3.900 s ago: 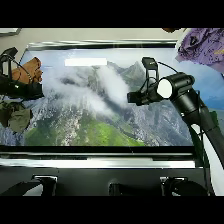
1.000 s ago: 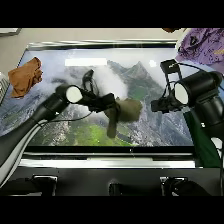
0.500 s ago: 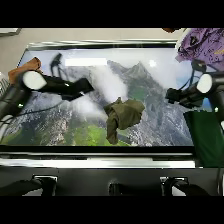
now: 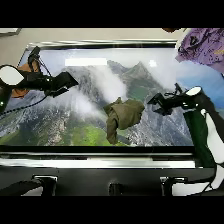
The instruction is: Fold the clothes and pants, and hang the long-sleeved shirts on hangers.
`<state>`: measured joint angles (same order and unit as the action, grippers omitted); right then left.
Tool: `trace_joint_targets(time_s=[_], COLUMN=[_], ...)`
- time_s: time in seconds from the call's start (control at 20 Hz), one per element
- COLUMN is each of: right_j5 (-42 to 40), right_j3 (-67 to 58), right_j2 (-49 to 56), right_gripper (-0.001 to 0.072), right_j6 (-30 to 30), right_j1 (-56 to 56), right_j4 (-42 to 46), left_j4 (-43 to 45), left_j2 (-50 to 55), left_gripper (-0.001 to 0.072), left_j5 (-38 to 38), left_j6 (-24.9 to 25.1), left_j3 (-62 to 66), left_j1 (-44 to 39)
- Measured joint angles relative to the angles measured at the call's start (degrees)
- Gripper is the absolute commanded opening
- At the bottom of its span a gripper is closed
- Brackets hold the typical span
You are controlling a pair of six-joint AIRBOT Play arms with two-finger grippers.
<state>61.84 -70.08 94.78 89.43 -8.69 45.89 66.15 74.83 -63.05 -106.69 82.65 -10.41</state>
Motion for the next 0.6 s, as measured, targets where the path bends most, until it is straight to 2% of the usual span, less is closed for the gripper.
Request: trace_joint_targets(time_s=[0.1, 0.15, 0.25, 0.3, 0.35, 0.6], right_j5=[-2.0, -2.9, -4.1, -4.6, -5.4, -7.3], right_j3=[0.1, 0.1, 0.1, 0.1, 0.1, 0.2], right_j2=[2.5, 3.5, 4.9, 5.4, 5.7, 5.3], right_gripper=[0.0580, 0.0541, 0.0362, 0.0170, 0.0031, 0.0027], right_j6=[-1.5, -2.1, -2.6, -2.9, -3.1, -3.6], right_j1=[1.3, 2.0, 3.5, 4.1, 4.6, 5.2], right_j4=[-2.6, -3.6, -5.4, -5.7, -5.4, -5.5], left_j4=[0.0, 0.0, 0.0, 0.0, 0.0, -0.1], left_j2=[0.0, 0.0, 0.0, 0.0, -0.1, -2.4], left_gripper=[0.0680, 0.0680, 0.0680, 0.0680, 0.0680, 0.0679], left_j5=[-0.1, -0.1, -0.4, -0.6, -1.4, -4.6], left_j6=[0.0, 0.0, -0.2, -0.5, -1.0, -1.4], left_j3=[0.0, 0.0, 0.0, -0.1, -0.2, -7.4], left_j1=[0.2, 0.4, 0.7, 1.0, 1.5, 4.0])
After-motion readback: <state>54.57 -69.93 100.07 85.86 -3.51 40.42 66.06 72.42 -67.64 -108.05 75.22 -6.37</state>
